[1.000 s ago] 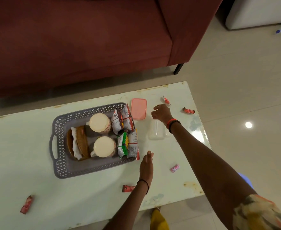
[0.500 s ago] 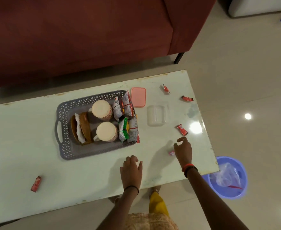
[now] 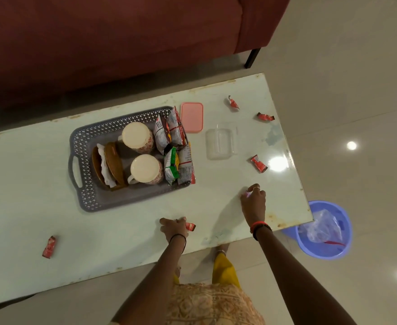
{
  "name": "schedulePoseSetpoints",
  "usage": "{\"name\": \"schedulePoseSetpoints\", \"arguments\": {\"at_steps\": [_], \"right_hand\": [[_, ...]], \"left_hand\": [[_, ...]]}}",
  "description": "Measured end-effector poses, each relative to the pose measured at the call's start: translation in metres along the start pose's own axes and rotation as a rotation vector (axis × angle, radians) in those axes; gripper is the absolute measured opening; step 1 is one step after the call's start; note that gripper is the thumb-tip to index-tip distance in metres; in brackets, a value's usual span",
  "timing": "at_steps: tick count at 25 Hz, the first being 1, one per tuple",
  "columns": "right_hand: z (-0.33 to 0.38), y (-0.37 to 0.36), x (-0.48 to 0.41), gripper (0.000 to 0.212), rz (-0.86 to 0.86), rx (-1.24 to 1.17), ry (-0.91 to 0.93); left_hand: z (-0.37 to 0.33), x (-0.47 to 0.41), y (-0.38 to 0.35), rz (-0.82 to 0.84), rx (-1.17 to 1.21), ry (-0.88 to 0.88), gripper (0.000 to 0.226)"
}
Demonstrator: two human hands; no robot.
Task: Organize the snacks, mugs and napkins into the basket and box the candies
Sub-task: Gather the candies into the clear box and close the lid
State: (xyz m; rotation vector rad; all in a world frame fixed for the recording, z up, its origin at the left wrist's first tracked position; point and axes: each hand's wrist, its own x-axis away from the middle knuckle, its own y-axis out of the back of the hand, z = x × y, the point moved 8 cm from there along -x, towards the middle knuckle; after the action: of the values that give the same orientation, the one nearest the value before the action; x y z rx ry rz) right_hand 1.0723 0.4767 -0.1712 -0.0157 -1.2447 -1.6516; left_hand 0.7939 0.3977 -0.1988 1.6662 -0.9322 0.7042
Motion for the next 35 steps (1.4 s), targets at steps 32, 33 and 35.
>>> {"name": "schedulePoseSetpoints", "arguments": {"at_steps": [32,33,35], "right_hand": [[0.029,0.06,-0.079,0.029,-0.041,0.143,0.184],[0.027,0.058,-0.079,0.026,-0.04,0.16,0.201],[0.025,0.058,-0.081,0.023,-0.052,0.158,0.214]], "left_hand": [[-0.217,0.112,-0.086,0.157,-0.194,-1.006,0.013],[-0.23,0.109,-0.09,0.131,-0.253,-1.038,0.014],[-0.248,0.103,-0.101,0.094,-0.393,-1.095,0.016]]}}
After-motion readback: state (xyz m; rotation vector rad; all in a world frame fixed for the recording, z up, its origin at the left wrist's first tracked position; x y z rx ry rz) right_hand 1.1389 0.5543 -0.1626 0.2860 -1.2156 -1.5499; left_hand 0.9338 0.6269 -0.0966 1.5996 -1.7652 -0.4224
